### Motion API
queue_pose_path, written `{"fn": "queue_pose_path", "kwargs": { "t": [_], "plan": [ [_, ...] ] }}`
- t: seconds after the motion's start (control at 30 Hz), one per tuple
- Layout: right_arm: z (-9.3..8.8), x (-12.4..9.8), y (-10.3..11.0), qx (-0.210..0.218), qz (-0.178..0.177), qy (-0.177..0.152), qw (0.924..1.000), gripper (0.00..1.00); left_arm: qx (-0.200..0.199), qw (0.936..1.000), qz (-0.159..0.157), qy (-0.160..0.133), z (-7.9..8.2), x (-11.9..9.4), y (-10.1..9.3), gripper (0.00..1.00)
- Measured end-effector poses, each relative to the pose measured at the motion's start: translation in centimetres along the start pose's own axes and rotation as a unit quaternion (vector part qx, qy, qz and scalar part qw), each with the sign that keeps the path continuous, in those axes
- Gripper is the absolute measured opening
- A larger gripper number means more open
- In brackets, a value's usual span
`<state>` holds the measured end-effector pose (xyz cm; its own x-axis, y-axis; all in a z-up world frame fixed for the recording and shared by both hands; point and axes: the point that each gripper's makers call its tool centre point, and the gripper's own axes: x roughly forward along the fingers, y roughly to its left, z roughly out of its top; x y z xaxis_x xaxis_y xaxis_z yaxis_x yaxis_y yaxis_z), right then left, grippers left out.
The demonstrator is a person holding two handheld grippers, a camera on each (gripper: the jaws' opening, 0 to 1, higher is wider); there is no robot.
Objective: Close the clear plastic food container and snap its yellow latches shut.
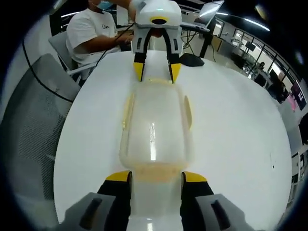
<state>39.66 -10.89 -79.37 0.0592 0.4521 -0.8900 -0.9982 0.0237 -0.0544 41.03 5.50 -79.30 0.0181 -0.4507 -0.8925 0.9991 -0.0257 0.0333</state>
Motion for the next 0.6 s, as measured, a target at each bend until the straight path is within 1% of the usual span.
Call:
{"fn": "queue_pose_path", "kwargs": {
  "t": [0.07, 0.17, 0.27, 0.4, 0.43, 0.5, 0.53, 0.6],
  "plan": [
    [-0.1, 0.2, -0.05, -0.002, 0.001, 0.004, 1.0, 0.37, 0.004, 1.0, -0.005, 0.003, -0.03, 0.24, -0.26, 0.38],
    [-0.19, 0.41, 0.07, 0.001, 0.007, 0.007, 0.9999, 0.37, 0.029, 0.9994, -0.008, 0.02, -0.16, 0.54, -0.47, 0.38],
    [-0.41, 0.68, 0.25, -0.006, 0.014, 0.014, 0.9998, 0.38, 0.028, 0.9994, -0.008, 0.021, -0.03, 0.54, -0.38, 0.38],
    [-0.23, 0.77, 0.13, 0.003, 0.021, 0.015, 0.9997, 0.38, 0.023, 0.9994, -0.009, 0.022, -0.12, 0.53, -0.37, 0.38],
    [-0.25, 0.77, 0.18, 0.005, 0.023, 0.017, 0.9996, 0.38, 0.018, 0.9995, -0.01, 0.023, -0.11, 0.55, -0.36, 0.38],
    [-0.24, 0.78, 0.22, 0.003, 0.023, 0.019, 0.9995, 0.37, -0.015, 0.9996, -0.009, 0.021, -0.05, 0.68, -0.43, 0.38],
    [-0.23, 0.8, 0.22, 0.002, 0.024, 0.021, 0.9995, 0.37, 0.0, 0.9997, -0.01, 0.024, -0.09, 0.66, -0.3, 0.38],
    [-0.25, 0.84, 0.27, 0.004, 0.024, 0.025, 0.9994, 0.37, 0.0, 0.9996, -0.01, 0.027, -0.12, 0.67, -0.37, 0.38]
  ]
}}
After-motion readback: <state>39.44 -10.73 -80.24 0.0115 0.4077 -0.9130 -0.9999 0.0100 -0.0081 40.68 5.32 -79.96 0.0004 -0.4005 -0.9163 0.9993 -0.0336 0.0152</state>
